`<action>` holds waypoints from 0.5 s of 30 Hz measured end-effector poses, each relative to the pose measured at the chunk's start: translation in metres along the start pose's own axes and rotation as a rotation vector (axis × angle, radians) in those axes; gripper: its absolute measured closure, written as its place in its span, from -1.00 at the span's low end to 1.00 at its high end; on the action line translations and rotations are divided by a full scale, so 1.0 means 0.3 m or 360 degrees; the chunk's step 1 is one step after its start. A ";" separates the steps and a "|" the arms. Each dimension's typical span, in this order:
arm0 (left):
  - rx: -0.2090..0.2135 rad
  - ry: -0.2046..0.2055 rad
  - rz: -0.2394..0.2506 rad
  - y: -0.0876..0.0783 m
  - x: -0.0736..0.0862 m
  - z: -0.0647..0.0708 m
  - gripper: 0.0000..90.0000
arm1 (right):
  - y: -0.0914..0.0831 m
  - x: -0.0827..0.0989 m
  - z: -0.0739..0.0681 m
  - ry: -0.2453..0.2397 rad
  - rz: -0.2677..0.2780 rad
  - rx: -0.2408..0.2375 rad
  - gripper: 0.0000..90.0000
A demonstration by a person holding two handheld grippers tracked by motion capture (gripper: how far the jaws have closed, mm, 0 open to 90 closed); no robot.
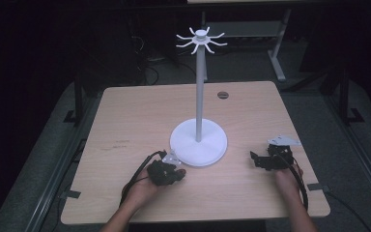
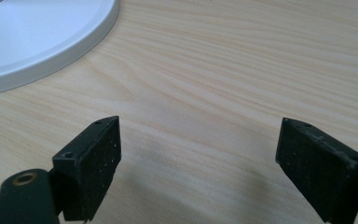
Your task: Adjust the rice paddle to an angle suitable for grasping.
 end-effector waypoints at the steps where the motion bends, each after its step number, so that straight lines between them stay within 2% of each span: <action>1: -0.0012 0.0013 -0.0017 -0.003 0.003 -0.009 1.00 | 0.000 0.000 0.000 0.0000 0.0000 0.0000 -0.70; 11: -0.0088 -0.0062 -0.0009 -0.019 0.017 -0.070 1.00 | 0.000 0.000 0.000 -0.0001 -0.0001 -0.0003 -0.70; 12: -0.0092 -0.0086 -0.0008 -0.021 0.018 -0.071 1.00 | 0.000 0.000 0.000 -0.0001 -0.0001 -0.0002 -0.70; 15: -0.0113 -0.0096 -0.0008 -0.026 0.022 -0.087 1.00 | 0.001 0.000 0.000 -0.0003 -0.0001 -0.0003 -0.70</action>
Point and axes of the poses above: each handheld gripper's, and its own axes: y roughly forward along the jaws, x roughly out of its underside, z roughly to its right, the point moved 8 cm from there along y, roughly forward along the jaws, and after that the axes turned 2 degrees about -x, right-handed, at the moved point
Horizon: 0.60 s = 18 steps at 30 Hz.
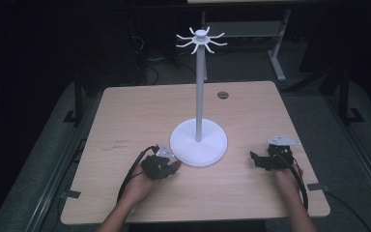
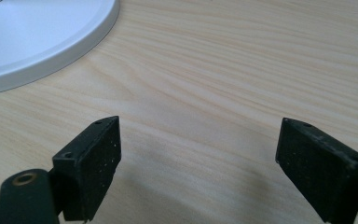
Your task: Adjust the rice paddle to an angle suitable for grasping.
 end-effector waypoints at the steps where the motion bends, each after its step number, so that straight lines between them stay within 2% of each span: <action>1: -0.0002 -0.0006 -0.0002 -0.001 0.002 -0.005 1.00 | 0.000 0.000 0.000 0.0000 0.0000 0.0000 -0.70; 7: -0.0062 -0.0063 0.0006 -0.010 0.012 -0.044 1.00 | 0.000 0.000 0.000 0.0005 -0.0001 0.0001 -0.70; 9: -0.0076 -0.0106 0.0025 -0.013 0.014 -0.054 1.00 | 0.000 0.000 0.000 0.0006 -0.0001 0.0001 -0.70; 18: -0.0114 -0.0166 0.0051 -0.031 0.027 -0.097 1.00 | 0.000 0.000 0.000 0.0006 0.0000 -0.0002 -0.70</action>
Point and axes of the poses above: each handheld gripper's, and its own axes: y roughly forward along the jaws, x roughly out of its underside, z roughly to its right, the point moved 8 cm from there along y, roughly forward along the jaws, and after that the axes turned 2 degrees about -x, right-handed, at the moved point
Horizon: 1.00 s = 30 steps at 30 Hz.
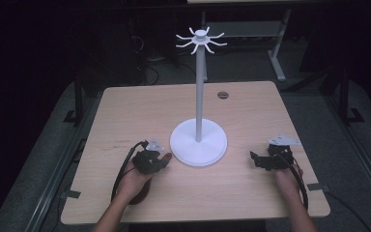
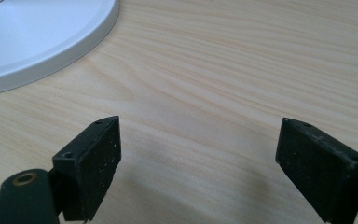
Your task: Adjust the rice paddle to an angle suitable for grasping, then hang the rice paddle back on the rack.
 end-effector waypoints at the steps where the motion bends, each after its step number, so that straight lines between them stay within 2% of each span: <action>1: -0.0002 -0.0009 0.0004 -0.002 0.000 0.000 1.00 | 0.000 -0.001 0.000 0.0001 0.0004 0.0004 -0.70; 8: 0.0003 -0.0047 0.0034 -0.039 0.000 -0.013 1.00 | -0.001 -0.001 0.000 -0.0001 0.0006 0.0006 -0.70; 14: -0.0025 -0.0112 0.0015 -0.078 0.023 -0.036 0.99 | -0.001 -0.001 0.000 -0.0003 0.0007 0.0007 -0.70; 16: -0.0029 -0.0141 0.0007 -0.089 0.031 -0.038 0.88 | -0.001 -0.001 0.000 -0.0004 0.0007 0.0009 -0.70; 17: -0.0022 -0.0131 -0.0019 -0.096 0.039 -0.041 0.85 | -0.001 -0.001 0.000 -0.0004 0.0007 0.0008 -0.70; 18: -0.0028 -0.0155 -0.0030 -0.100 0.044 -0.039 0.82 | -0.001 -0.001 0.000 -0.0006 0.0007 0.0007 -0.70; 21: -0.0037 -0.0133 -0.0096 -0.112 0.061 -0.043 0.69 | -0.001 -0.001 0.000 -0.0001 0.0006 0.0004 -0.70; 23: -0.0056 -0.0145 -0.0127 -0.116 0.066 -0.044 0.61 | 0.000 -0.001 0.000 -0.0004 0.0006 0.0005 -0.70; 27: -0.0095 -0.0125 -0.0216 -0.129 0.068 -0.055 0.48 | 0.000 -0.001 -0.001 -0.0007 0.0005 0.0008 -0.70; 28: -0.0087 -0.0146 -0.0224 -0.132 0.067 -0.055 0.44 | -0.001 -0.001 -0.001 -0.0007 0.0005 0.0009 -0.70; 29: -0.0072 -0.0139 -0.0260 -0.137 0.067 -0.060 0.41 | 0.000 -0.001 0.000 -0.0009 0.0005 0.0007 -0.70; 30: -0.0066 -0.0171 -0.0268 -0.138 0.064 -0.059 0.40 | 0.000 -0.001 0.000 -0.0009 0.0005 0.0006 -0.70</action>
Point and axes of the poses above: each handheld gripper's, and its own axes: y roughly forward along the jaws, x roughly out of its underside, z roughly to its right, the point moved 8 cm from there along y, roughly forward along the jaws, and after that the axes turned 2 degrees about -x, right-handed, at the moved point
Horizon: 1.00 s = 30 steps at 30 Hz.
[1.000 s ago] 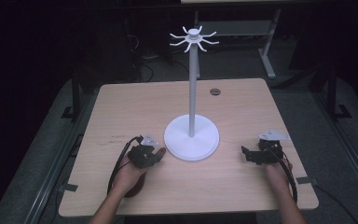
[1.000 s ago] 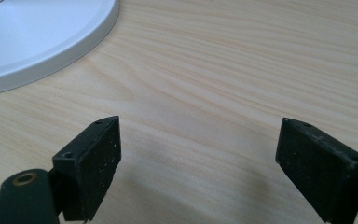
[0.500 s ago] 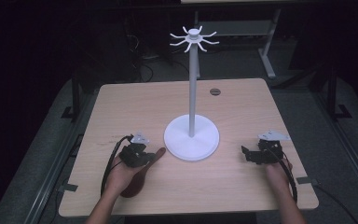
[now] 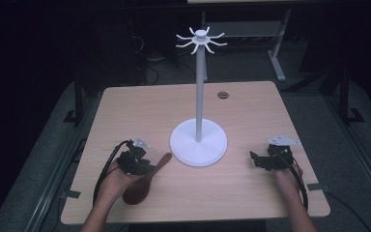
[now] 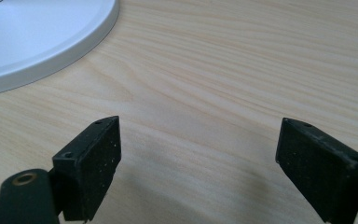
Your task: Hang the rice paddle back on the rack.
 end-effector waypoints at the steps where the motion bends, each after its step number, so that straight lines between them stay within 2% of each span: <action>1: 0.0005 0.0012 -0.0012 -0.002 -0.002 -0.004 0.39 | 0.000 0.000 0.000 0.0002 0.0000 0.0000 -0.70; 3: 0.0047 -0.0013 -0.0059 -0.006 -0.009 -0.006 0.37 | 0.000 0.000 0.000 0.0003 0.0000 0.0000 -0.70; 6: 0.0089 0.0008 -0.0164 -0.006 -0.020 -0.016 0.32 | 0.001 0.001 0.000 0.0005 -0.0006 0.0000 -0.70; 7: 0.0110 -0.0017 -0.0193 -0.005 -0.024 -0.015 0.32 | 0.001 0.001 0.001 0.0002 -0.0007 0.0001 -0.70; 11: 0.0154 -0.0039 -0.0287 0.010 -0.039 -0.015 0.31 | 0.001 0.001 0.001 0.0007 -0.0009 0.0003 -0.70; 13: 0.0145 -0.0037 -0.0323 0.022 -0.045 -0.013 0.31 | 0.001 0.001 0.001 0.0007 -0.0007 0.0003 -0.70; 14: 0.0131 -0.0014 -0.0362 0.027 -0.045 -0.013 0.31 | 0.001 0.001 0.001 0.0008 -0.0007 0.0002 -0.70; 21: 0.0022 0.0049 -0.0441 0.062 -0.065 0.007 0.34 | 0.000 0.000 0.002 0.0011 -0.0003 0.0001 -0.70; 26: 0.0021 0.0070 -0.0474 0.081 -0.068 0.017 0.37 | 0.000 -0.001 0.002 0.0015 0.0001 0.0001 -0.70; 30: 0.0004 0.0080 -0.0470 0.092 -0.073 0.018 0.41 | 0.000 -0.001 0.002 0.0014 0.0000 0.0001 -0.70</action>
Point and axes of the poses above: each handheld gripper's, and its own axes: y roughly forward along the jaws, x roughly out of its underside, z roughly to its right, the point moved 8 cm from there along y, roughly forward along the jaws, and after that the axes turned 2 degrees about -x, right-handed, at the moved point
